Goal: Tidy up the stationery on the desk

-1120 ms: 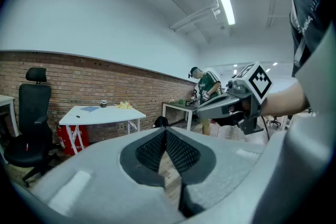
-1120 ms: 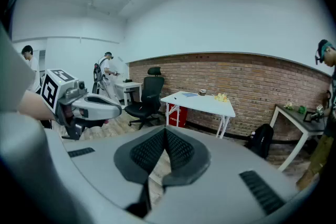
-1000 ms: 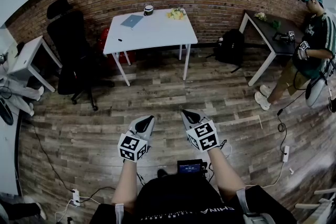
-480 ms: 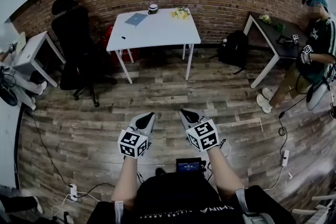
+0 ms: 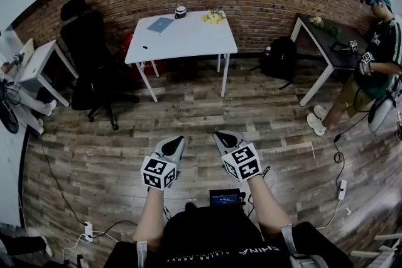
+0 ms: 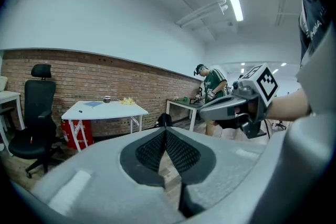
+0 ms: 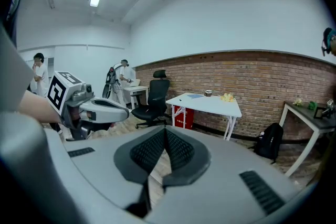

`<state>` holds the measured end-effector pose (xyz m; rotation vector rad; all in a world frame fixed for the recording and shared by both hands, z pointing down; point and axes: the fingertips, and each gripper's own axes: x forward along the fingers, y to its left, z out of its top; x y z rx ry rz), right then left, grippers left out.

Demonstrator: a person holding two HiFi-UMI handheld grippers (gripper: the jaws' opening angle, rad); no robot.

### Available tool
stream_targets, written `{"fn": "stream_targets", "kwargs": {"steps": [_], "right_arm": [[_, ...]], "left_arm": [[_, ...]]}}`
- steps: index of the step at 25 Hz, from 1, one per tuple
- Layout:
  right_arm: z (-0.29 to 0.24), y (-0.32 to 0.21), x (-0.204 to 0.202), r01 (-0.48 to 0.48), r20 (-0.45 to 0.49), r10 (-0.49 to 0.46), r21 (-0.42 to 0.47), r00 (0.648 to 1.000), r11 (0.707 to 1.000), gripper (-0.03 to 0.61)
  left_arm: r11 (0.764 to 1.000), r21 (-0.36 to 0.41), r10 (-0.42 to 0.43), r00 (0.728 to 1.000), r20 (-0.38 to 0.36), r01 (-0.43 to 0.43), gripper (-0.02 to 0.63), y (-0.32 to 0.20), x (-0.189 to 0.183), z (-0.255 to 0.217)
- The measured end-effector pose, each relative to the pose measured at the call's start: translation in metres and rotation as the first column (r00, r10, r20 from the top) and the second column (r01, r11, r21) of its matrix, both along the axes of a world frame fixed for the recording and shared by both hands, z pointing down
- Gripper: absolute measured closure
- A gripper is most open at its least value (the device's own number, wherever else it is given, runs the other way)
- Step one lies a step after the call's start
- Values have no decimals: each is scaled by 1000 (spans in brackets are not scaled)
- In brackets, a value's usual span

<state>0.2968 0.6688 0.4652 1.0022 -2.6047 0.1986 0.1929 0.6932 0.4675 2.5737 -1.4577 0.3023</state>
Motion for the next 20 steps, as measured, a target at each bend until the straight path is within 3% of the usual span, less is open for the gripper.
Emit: {"fn": "stream_targets", "kwargs": {"steps": [12,20], "right_arm": [[16,-14,23,-15,9,15,-35,1000,999,569],[25,-51,9,-42,3,42,-48,999,998,569]], "left_arm": [[1000,-17,4,1000,4,-4,604,-7,28,12],[999,-31,8,1000,-26,-8,604,-47,3,24]]}}
